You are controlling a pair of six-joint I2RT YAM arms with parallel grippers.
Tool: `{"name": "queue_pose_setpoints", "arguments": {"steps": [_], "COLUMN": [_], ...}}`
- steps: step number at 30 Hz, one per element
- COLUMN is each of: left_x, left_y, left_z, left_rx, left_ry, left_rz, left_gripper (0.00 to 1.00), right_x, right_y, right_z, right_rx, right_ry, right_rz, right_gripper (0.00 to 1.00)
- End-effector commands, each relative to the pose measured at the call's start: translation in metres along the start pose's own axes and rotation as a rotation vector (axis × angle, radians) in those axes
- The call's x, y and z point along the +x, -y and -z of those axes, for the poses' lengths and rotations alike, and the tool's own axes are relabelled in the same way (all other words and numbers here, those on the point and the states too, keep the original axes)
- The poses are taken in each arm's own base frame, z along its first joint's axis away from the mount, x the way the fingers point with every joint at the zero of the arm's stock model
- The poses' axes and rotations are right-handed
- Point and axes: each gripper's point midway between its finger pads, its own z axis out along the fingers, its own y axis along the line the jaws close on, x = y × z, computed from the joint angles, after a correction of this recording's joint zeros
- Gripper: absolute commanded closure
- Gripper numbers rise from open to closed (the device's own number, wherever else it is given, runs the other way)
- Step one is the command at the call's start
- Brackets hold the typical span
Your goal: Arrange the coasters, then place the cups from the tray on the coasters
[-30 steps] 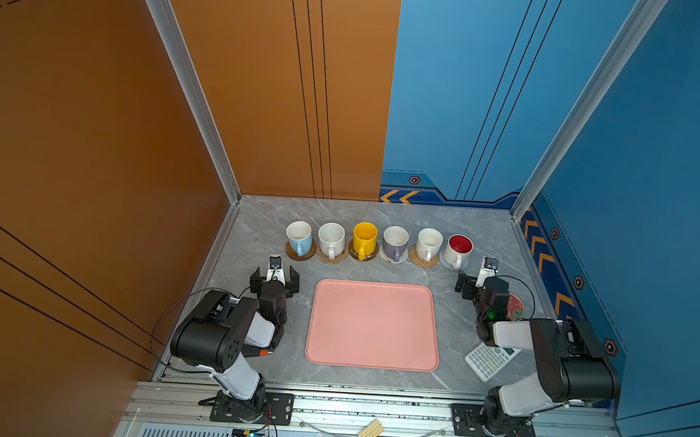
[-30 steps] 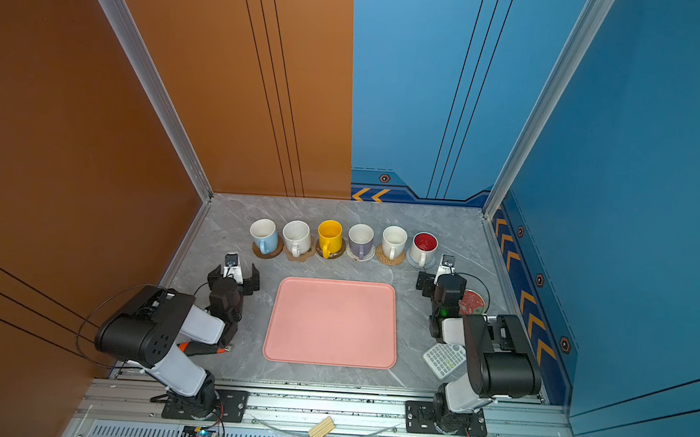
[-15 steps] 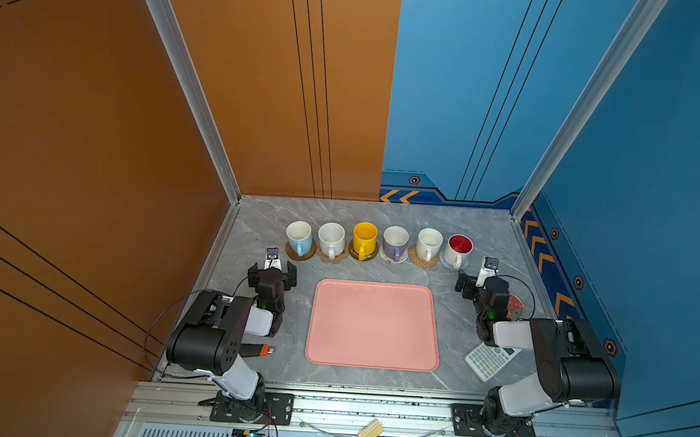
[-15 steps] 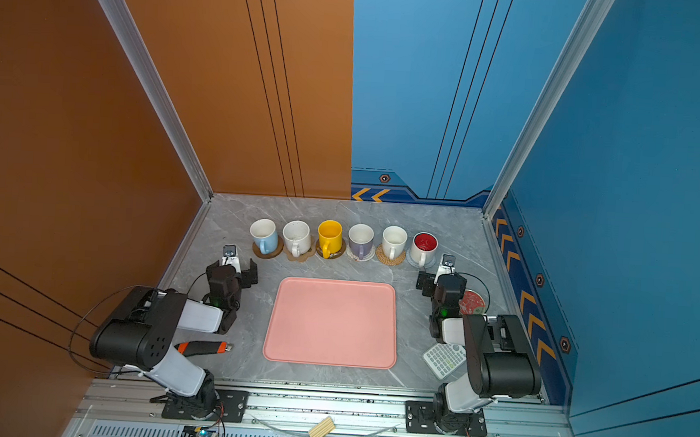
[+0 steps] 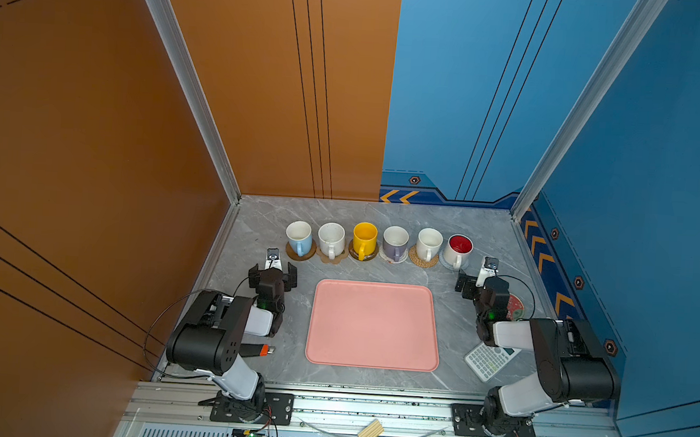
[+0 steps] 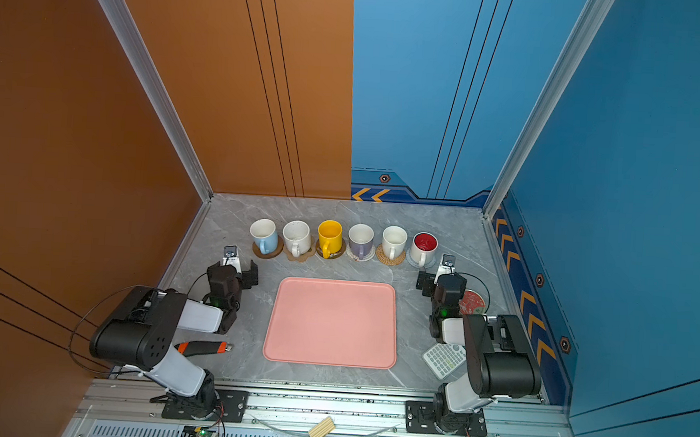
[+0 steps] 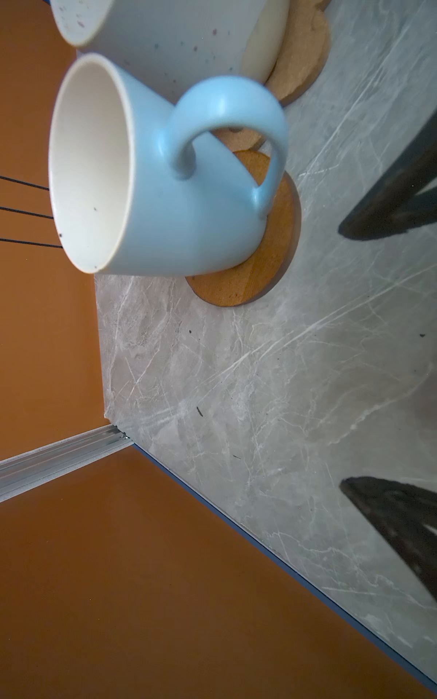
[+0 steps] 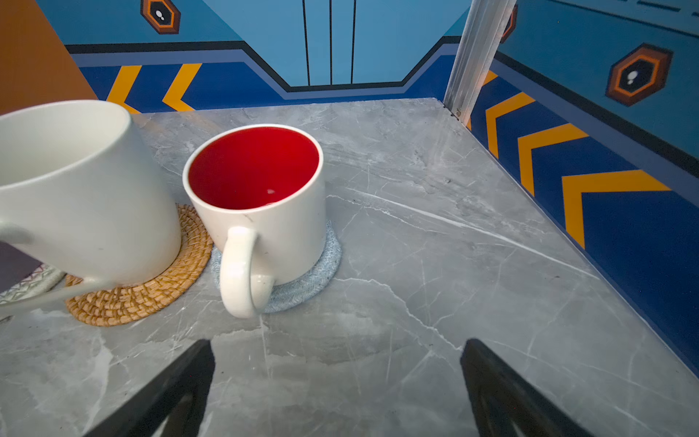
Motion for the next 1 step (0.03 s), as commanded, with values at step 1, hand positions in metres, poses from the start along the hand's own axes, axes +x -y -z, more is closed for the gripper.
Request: {"name": "queue_pose_setpoints", "arguments": {"steps": [1], "left_x": [-0.0118], "left_y": [0.0004], "left_z": [-0.0014], "left_rx": [0.008], "left_ry": [0.026], "left_rz": [0.024], "left_gripper": [0.02], "right_x": [-0.0045], "right_y": [0.0001], "right_z": [-0.0014], "right_rx": [-0.001], "right_ry": [0.015], "right_rz": [-0.015], "right_gripper": [0.0]}}
